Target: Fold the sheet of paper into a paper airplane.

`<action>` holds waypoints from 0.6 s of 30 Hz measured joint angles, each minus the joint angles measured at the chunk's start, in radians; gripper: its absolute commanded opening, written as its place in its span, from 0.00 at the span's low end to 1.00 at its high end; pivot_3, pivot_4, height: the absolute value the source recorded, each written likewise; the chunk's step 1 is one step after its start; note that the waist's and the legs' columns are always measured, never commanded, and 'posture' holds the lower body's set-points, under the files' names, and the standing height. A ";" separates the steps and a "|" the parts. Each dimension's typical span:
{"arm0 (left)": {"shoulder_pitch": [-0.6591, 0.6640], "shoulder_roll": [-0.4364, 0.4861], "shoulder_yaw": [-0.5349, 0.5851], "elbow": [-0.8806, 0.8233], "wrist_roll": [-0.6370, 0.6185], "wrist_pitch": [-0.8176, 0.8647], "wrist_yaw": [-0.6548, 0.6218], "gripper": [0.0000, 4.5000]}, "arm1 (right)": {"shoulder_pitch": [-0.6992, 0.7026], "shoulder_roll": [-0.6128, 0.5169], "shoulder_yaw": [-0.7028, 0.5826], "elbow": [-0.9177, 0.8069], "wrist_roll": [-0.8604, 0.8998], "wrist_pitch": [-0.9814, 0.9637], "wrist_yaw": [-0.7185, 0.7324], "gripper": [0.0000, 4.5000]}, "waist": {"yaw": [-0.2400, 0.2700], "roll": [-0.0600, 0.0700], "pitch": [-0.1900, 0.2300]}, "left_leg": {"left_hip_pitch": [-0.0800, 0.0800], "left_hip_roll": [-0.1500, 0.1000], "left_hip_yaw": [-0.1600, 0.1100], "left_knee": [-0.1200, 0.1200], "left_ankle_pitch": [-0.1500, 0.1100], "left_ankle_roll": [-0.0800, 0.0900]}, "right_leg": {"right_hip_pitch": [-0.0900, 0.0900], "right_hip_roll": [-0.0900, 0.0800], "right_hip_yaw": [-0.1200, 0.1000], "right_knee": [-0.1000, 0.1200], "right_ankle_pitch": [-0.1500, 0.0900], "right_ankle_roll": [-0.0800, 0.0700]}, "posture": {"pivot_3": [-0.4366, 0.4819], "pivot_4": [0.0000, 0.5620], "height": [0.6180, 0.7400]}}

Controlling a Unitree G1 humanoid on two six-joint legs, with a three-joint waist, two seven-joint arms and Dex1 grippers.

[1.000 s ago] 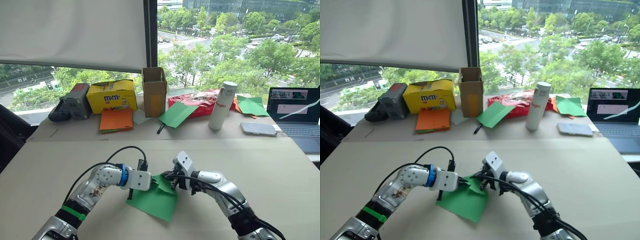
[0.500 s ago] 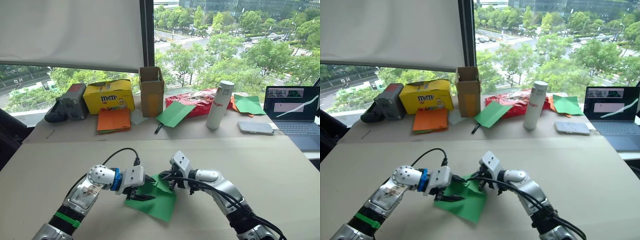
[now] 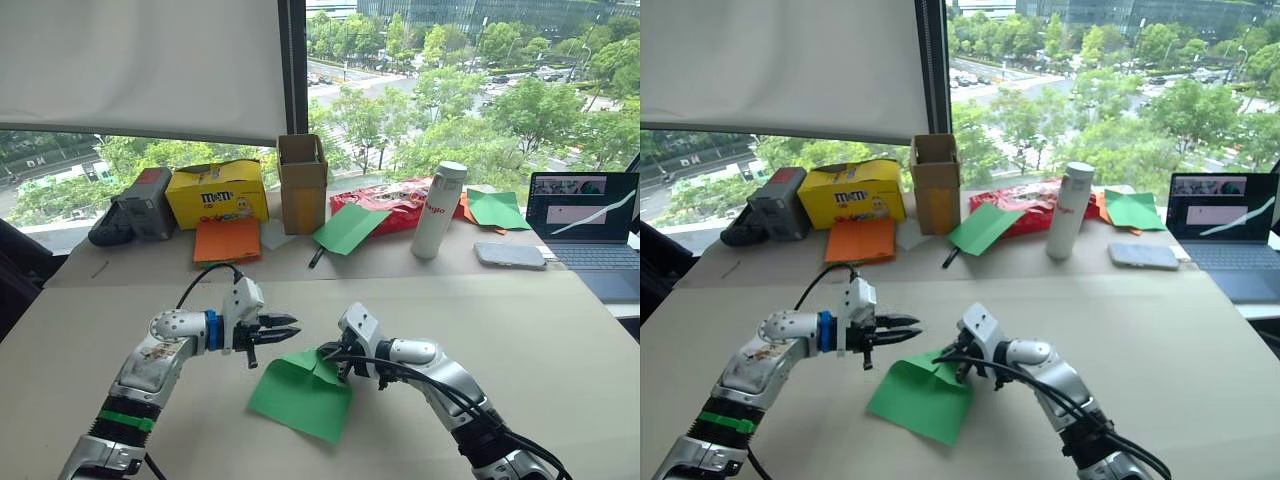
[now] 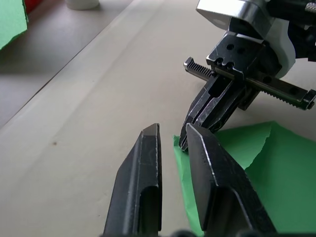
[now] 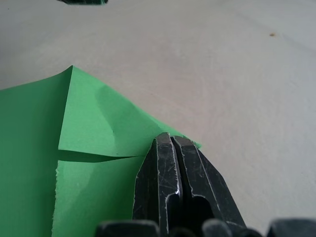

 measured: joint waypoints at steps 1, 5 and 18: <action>0.010 -0.003 -0.008 0.009 0.009 -0.005 0.006 0.01 | 0.001 0.000 0.000 -0.001 0.000 0.000 -0.001 0.00 | 0.000 0.000 0.000 | 0.000 0.000 0.000 0.000 0.000 0.000 | 0.000 0.000 0.000 0.000 0.000 0.000 | 0.48 0.27 1.00; 0.078 -0.012 -0.040 0.028 0.043 -0.035 0.013 0.01 | 0.008 0.000 -0.001 -0.009 0.000 0.000 -0.003 0.00 | 0.001 0.000 0.000 | -0.001 0.000 0.000 -0.001 0.000 0.000 | -0.001 -0.001 0.000 0.000 0.000 0.000 | 0.48 0.27 1.00; 0.134 -0.012 -0.053 0.034 0.075 -0.096 0.025 0.01 | 0.010 0.000 0.002 -0.009 -0.002 0.000 -0.004 0.00 | 0.001 0.002 -0.003 | 0.000 0.000 0.000 -0.001 -0.002 0.003 | -0.001 -0.001 0.000 -0.001 0.000 0.000 | 0.48 0.27 1.00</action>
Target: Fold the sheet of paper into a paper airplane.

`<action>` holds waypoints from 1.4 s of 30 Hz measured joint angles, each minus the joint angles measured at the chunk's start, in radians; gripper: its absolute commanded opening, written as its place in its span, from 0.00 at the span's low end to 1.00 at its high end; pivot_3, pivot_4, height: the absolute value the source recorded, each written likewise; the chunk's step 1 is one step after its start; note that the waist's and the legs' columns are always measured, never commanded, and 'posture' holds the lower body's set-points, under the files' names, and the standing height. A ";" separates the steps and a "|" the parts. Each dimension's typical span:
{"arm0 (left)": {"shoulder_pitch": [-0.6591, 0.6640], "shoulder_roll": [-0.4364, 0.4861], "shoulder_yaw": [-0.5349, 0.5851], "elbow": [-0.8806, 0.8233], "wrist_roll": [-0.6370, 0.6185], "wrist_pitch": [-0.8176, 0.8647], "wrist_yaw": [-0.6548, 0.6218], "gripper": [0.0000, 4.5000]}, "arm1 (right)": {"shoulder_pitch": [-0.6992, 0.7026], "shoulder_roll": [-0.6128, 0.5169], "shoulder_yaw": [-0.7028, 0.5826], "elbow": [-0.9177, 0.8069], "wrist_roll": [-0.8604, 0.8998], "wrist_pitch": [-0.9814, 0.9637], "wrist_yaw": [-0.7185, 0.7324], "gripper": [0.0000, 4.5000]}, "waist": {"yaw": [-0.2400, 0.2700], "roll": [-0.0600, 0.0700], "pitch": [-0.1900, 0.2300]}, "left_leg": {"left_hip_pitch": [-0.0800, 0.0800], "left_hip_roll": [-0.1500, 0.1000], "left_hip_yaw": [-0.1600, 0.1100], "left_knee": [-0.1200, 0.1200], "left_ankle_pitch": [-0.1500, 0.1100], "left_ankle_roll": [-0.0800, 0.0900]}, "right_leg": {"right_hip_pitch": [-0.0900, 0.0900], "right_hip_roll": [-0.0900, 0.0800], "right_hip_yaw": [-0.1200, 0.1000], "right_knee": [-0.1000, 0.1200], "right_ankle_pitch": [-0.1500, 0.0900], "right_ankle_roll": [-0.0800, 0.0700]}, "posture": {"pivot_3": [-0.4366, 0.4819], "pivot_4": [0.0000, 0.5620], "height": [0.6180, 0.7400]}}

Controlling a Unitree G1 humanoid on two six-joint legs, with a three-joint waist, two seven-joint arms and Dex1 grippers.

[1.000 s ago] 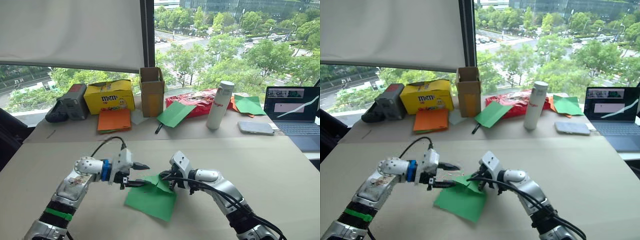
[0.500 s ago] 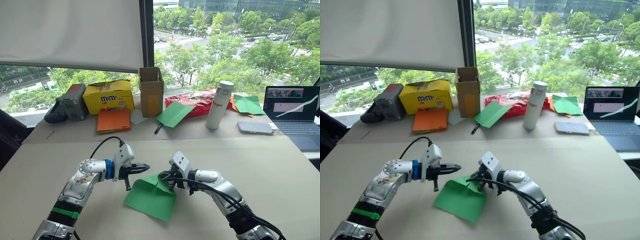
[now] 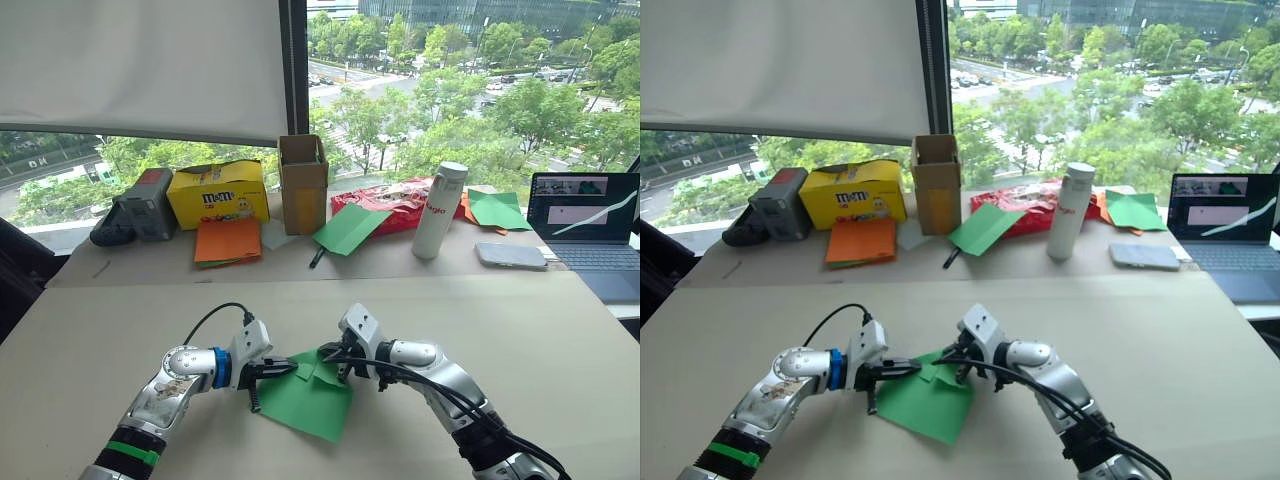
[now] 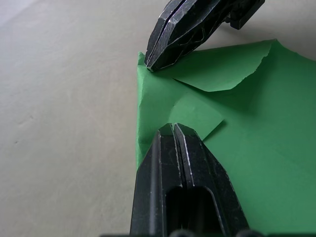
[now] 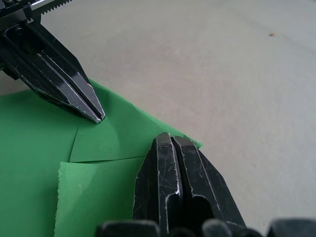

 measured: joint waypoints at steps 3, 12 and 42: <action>0.018 -0.008 -0.001 -0.004 -0.002 -0.003 0.007 0.01 | 0.000 0.000 0.000 0.000 0.000 0.000 0.000 0.00 | 0.000 0.001 0.000 | 0.000 0.000 0.000 0.000 0.000 0.000 | 0.000 0.000 0.000 0.000 0.000 0.000 | 0.48 0.27 1.00; 0.055 -0.038 0.004 -0.071 -0.032 0.108 0.049 0.01 | 0.012 -0.006 0.012 -0.037 -0.017 0.000 0.003 0.00 | 0.003 0.002 -0.001 | 0.002 0.000 0.000 0.000 -0.001 0.001 | 0.003 -0.001 0.000 -0.001 0.000 0.000 | 0.48 0.27 1.00; 0.071 -0.068 0.009 -0.102 -0.049 0.172 0.102 0.01 | -0.054 0.136 -0.081 0.133 -0.037 -0.024 -0.107 0.00 | 0.012 0.005 -0.003 | 0.005 0.000 0.000 -0.002 -0.002 0.001 | 0.004 -0.002 0.000 -0.011 0.000 0.000 | 0.48 0.27 1.00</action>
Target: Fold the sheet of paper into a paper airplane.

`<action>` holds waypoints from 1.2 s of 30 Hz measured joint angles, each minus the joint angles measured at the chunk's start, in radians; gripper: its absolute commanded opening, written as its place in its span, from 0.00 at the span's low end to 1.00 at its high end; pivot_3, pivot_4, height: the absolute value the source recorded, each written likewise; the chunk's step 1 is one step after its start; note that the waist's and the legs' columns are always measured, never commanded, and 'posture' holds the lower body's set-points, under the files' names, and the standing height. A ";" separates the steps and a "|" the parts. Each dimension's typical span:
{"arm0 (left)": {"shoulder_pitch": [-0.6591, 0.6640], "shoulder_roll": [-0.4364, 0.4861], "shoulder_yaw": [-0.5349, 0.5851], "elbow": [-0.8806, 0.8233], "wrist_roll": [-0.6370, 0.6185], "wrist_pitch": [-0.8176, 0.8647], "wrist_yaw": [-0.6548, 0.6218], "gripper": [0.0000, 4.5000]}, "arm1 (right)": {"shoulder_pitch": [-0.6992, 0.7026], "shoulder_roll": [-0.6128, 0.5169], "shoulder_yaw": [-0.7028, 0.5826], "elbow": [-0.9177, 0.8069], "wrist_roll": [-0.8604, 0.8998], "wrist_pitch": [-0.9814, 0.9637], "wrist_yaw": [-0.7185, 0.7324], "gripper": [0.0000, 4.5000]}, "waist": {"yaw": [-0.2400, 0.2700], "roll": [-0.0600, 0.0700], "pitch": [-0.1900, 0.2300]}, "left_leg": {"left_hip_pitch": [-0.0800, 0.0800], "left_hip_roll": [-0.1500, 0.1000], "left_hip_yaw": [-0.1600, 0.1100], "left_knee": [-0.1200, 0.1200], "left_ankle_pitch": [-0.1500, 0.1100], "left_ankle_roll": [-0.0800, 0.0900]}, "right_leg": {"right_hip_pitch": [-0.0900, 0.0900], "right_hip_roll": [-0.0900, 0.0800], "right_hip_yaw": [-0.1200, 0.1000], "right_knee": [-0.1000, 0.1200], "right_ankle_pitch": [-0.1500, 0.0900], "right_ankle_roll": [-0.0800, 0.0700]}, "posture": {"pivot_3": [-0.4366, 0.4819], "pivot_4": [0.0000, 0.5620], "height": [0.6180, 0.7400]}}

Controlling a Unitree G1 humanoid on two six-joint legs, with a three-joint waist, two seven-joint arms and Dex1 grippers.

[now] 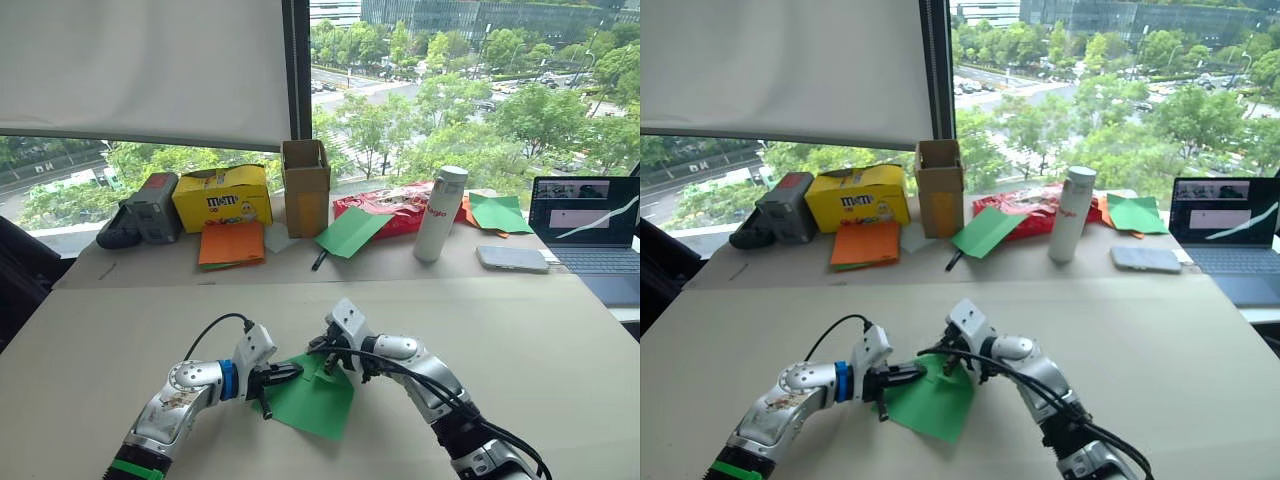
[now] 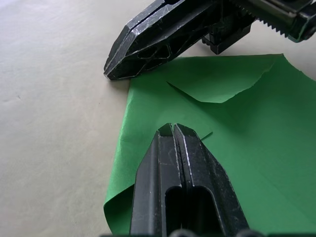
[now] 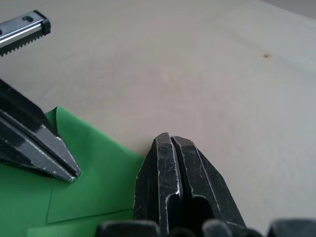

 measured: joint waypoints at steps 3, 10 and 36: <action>0.001 -0.003 0.001 0.000 -0.006 0.000 -0.001 0.01 | 0.000 0.001 -0.062 -0.010 0.003 -0.013 -0.032 0.00 | 0.003 0.000 0.000 | -0.001 0.000 0.000 0.000 0.000 0.000 | -0.002 0.000 0.000 0.000 0.000 0.000 | 0.48 0.27 1.00; 0.000 -0.009 0.003 0.003 -0.009 0.000 0.003 0.01 | 0.049 -0.033 -0.032 -0.101 0.030 -0.004 0.023 0.00 | 0.005 0.000 0.000 | -0.003 0.000 0.000 0.000 0.000 0.000 | 0.000 0.000 0.000 -0.001 0.000 0.000 | 0.48 0.27 1.00; -0.090 -0.147 0.012 0.022 -0.064 0.169 0.095 0.01 | 0.075 -0.066 0.051 -0.107 -0.039 -0.003 0.007 0.00 | 0.009 -0.002 0.001 | -0.004 0.000 -0.001 0.000 0.001 -0.001 | 0.001 0.001 -0.001 -0.002 0.000 0.000 | 0.48 0.27 1.00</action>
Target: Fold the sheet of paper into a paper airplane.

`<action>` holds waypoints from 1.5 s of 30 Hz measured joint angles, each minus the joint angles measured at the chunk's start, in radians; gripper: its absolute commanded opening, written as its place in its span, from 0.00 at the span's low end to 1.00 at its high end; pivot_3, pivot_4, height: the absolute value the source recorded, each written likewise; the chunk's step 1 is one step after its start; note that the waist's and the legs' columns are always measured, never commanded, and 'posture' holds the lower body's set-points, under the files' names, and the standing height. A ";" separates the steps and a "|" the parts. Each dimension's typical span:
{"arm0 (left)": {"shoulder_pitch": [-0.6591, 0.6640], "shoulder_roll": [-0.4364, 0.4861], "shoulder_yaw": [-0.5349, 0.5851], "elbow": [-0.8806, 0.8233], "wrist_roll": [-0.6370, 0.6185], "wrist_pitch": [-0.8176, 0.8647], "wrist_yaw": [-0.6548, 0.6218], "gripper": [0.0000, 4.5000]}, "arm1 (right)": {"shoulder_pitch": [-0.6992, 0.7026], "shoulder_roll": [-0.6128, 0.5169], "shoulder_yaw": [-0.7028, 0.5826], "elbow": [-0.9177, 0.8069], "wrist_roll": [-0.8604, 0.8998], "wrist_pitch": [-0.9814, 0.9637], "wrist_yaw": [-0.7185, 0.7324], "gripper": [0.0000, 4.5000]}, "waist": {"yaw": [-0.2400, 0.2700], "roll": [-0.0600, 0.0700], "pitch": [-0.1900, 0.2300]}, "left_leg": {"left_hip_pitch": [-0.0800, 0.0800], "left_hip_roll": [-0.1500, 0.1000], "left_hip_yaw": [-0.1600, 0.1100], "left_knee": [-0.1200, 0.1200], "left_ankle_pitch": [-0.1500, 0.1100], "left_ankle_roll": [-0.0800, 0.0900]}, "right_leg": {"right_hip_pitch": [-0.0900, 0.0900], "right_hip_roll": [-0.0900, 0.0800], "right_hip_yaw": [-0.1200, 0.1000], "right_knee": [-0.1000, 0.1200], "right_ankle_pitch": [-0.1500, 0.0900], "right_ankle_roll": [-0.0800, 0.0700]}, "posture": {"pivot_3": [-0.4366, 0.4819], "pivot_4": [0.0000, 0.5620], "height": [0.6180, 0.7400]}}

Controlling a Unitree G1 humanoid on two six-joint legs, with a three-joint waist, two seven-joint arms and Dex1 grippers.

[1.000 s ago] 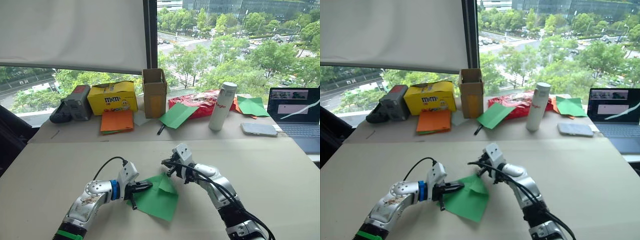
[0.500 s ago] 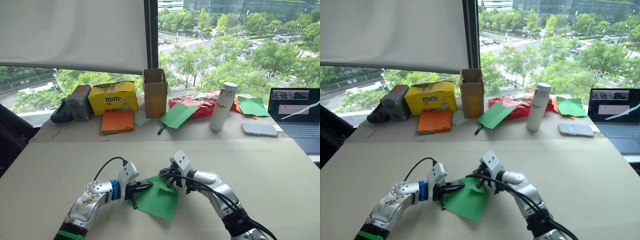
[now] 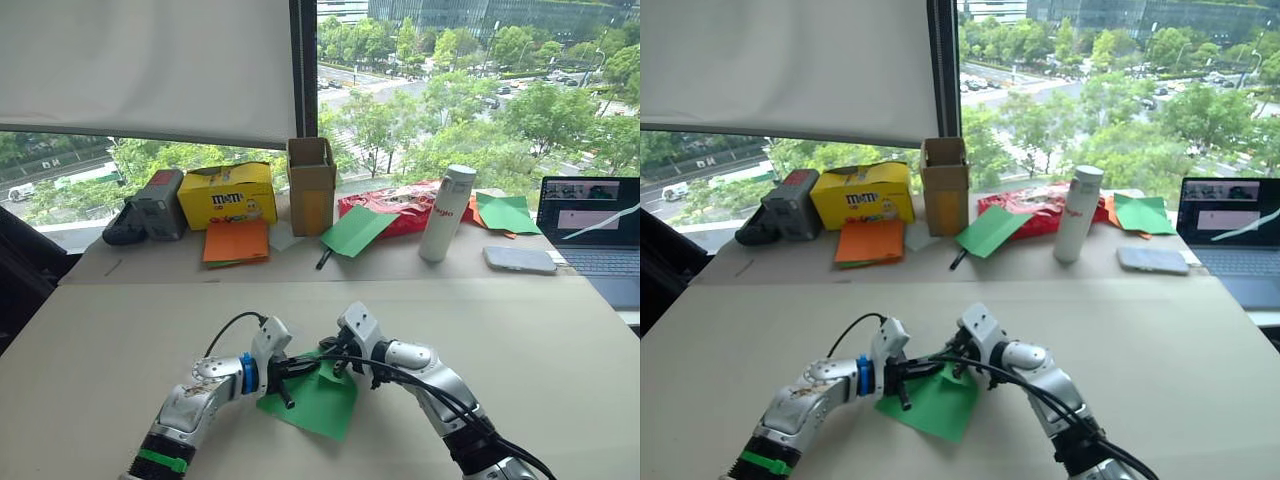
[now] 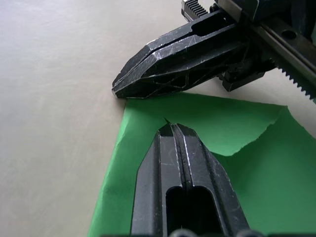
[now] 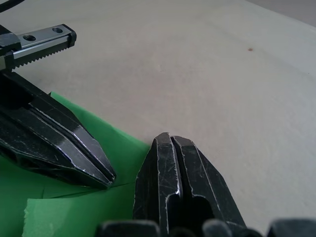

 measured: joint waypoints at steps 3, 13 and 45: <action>-0.014 -0.028 0.004 0.003 -0.002 0.009 0.034 0.01 | 0.001 0.002 0.002 -0.003 -0.001 0.000 -0.005 0.00 | -0.002 -0.001 0.000 | -0.001 0.000 0.000 0.000 0.000 -0.001 | -0.001 0.000 0.000 0.000 0.000 0.000 | 0.48 0.27 1.00; -0.022 -0.026 0.003 0.021 0.010 -0.004 0.077 0.01 | 0.000 0.003 0.001 0.000 -0.001 0.000 -0.008 0.00 | -0.001 -0.001 0.001 | -0.001 0.000 0.000 0.000 0.001 -0.001 | 0.000 0.000 0.000 0.000 0.000 0.000 | 0.48 0.27 1.00; 0.120 -0.047 0.286 -0.129 -0.236 0.281 0.312 0.01 | -0.027 0.016 0.031 0.029 -0.001 -0.001 0.000 0.00 | -0.021 -0.001 0.000 | 0.003 0.004 0.000 -0.001 -0.001 -0.002 | -0.001 0.002 0.001 -0.001 0.000 0.000 | 0.48 0.27 1.00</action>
